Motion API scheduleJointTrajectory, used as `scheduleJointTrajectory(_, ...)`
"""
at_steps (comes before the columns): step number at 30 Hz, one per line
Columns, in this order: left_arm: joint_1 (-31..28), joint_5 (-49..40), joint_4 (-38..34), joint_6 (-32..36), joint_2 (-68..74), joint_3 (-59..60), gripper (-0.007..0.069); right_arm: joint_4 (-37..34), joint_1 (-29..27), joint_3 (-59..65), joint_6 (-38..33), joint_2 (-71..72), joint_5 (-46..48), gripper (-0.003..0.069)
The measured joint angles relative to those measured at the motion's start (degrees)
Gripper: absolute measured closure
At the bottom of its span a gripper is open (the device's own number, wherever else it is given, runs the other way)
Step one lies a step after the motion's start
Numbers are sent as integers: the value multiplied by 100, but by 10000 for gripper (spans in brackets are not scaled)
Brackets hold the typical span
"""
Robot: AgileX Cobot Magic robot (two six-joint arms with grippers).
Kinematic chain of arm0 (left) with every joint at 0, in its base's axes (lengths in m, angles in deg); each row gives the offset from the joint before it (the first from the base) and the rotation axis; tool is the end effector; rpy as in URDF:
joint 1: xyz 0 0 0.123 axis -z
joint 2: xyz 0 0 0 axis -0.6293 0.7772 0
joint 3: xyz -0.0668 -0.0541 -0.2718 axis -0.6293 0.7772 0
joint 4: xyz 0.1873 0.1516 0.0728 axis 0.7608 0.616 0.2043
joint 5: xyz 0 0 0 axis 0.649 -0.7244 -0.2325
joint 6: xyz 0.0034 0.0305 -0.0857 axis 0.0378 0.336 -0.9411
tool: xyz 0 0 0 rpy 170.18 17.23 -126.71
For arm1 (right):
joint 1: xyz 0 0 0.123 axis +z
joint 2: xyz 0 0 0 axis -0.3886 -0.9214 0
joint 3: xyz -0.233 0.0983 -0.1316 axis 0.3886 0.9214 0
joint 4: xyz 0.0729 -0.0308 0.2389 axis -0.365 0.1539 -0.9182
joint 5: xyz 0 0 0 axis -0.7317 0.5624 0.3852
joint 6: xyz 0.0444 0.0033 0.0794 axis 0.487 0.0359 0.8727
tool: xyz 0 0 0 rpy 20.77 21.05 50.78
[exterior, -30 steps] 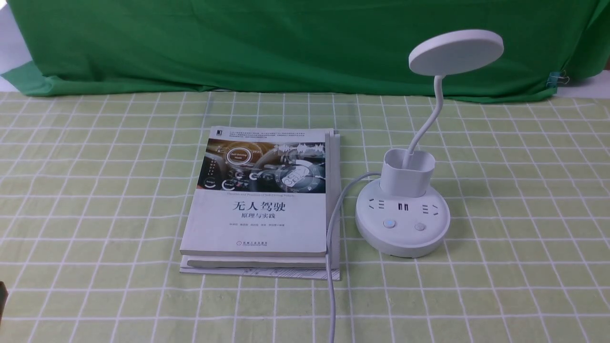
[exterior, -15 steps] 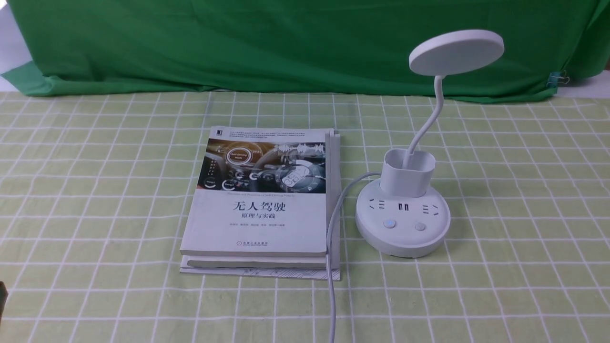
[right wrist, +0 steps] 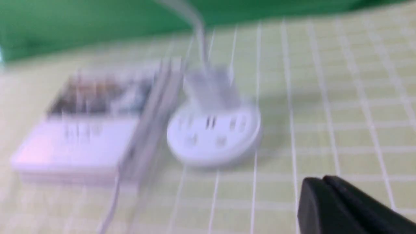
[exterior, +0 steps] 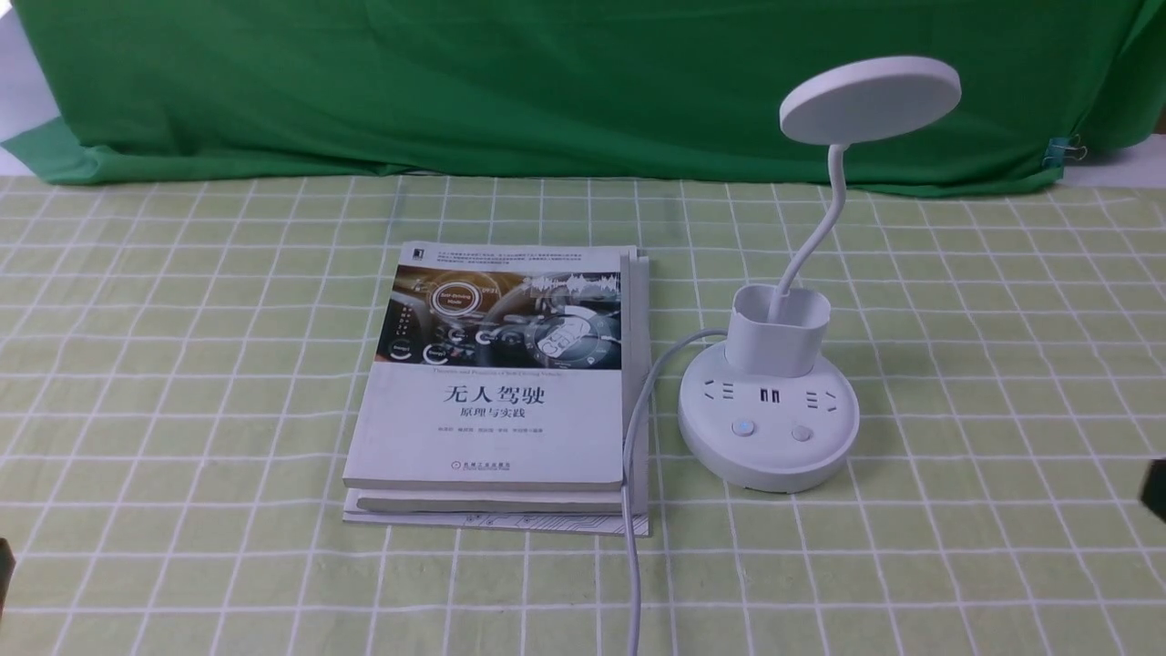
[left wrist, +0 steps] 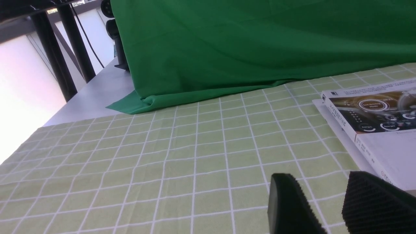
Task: Turn on the table lamp on the green coffee tablecloth with your hand.
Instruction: 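Press the button on the base of the white desk lamp with the right gripper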
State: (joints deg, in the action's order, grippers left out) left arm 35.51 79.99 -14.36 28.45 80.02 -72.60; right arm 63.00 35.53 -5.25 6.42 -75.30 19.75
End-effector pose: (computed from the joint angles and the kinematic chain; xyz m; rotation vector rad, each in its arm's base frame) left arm 0.0566 0.0032 0.1965 0.1388 1.6245 0.2226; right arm 0.1277 0.0405 0.2887 -0.1546 2.2028 0.3450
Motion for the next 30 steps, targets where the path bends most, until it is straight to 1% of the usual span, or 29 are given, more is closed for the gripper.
scheduleJointTrajectory(2,0,0,0,0,0,0,388,5,104,-515,-368,-1022,388,624)
scheduleJointTrajectory(3,0,0,0,0,0,0,388,1,143,-741,-520,-1511,498,624)
scheduleJointTrajectory(4,0,0,0,0,0,0,388,1,148,-826,-551,-1701,536,624)
scheduleJointTrajectory(5,0,0,0,0,0,0,388,7,220,-1128,-717,-2345,607,624)
scheduleJointTrajectory(10,0,0,0,0,0,0,388,26,666,-2226,-1086,-4147,603,624)
scheduleJointTrajectory(11,0,0,0,0,0,0,388,26,684,-2268,-1116,-4206,603,624)
scheduleJointTrajectory(14,0,0,0,0,0,0,388,22,868,-2952,-1225,-5094,568,624)
scheduleJointTrajectory(19,0,0,0,0,0,0,388,90,874,-3504,-1203,-5840,640,624)
scheduleJointTrajectory(30,0,0,0,0,0,0,388,120,874,-3821,-1192,-6403,656,624)
